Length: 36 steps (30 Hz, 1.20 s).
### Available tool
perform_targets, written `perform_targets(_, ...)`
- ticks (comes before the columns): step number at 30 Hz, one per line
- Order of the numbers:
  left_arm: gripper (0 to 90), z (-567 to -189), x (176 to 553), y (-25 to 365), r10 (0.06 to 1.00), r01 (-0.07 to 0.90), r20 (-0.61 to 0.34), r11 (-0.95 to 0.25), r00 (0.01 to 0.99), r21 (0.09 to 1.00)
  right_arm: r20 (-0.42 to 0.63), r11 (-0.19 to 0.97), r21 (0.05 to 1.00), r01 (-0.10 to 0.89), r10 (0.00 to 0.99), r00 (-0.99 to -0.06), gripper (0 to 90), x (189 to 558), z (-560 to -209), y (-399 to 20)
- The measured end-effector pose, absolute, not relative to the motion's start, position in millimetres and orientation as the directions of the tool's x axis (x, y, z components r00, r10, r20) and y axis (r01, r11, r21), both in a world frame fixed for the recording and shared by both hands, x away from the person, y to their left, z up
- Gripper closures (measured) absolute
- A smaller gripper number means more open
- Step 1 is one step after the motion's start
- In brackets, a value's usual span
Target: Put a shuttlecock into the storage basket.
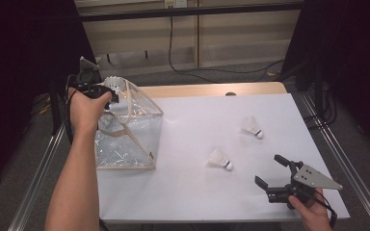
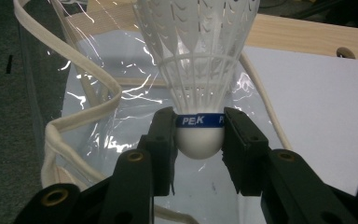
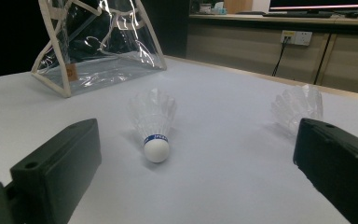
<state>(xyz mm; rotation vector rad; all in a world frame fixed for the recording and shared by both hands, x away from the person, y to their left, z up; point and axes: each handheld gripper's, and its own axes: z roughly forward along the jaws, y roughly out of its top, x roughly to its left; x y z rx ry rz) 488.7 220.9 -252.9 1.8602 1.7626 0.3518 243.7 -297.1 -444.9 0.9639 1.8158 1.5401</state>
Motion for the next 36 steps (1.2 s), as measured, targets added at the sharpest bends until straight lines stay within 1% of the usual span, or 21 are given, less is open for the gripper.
perform_targets(14, 65.3, -263.2, 495.5, 220.8, 0.981, 0.842, -0.17, 0.016, 0.09, 0.539, 0.032, 0.077, 0.984, 0.161, 0.812, -0.583, 0.3, 243.8, -445.1, -297.5)
perform_targets(17, 64.9, -265.0, 496.3, 220.9, 0.984, 0.842, -0.152, 0.003, 0.094, 0.539, 0.033, 0.076, 0.984, 0.162, 0.812, -0.583, 0.2, 243.7, -445.0, -297.5)
perform_targets(19, 63.3, -265.9, 496.6, 221.2, 0.985, 0.838, -0.145, -0.002, 0.097, 0.546, 0.032, 0.078, 0.984, 0.161, 0.812, -0.583, 0.2, 243.8, -445.1, -297.5)
perform_targets(21, 57.7, -266.0, 496.5, 221.2, 0.986, 0.828, -0.138, -0.004, 0.098, 0.561, 0.033, 0.077, 0.984, 0.162, 0.811, -0.584, 0.2, 243.7, -445.1, -297.5)
perform_targets(30, 53.5, -260.7, 492.5, 219.6, 0.98, 0.821, -0.16, -0.007, 0.12, 0.572, 0.032, 0.077, 0.984, 0.161, 0.811, -0.584, 0.2, 243.8, -445.1, -297.5)
perform_targets(36, 51.0, -256.7, 488.3, 216.5, 0.97, 0.826, -0.184, -0.027, 0.157, 0.563, 0.032, 0.077, 0.984, 0.162, 0.812, -0.583, 0.2, 243.7, -445.0, -297.4)
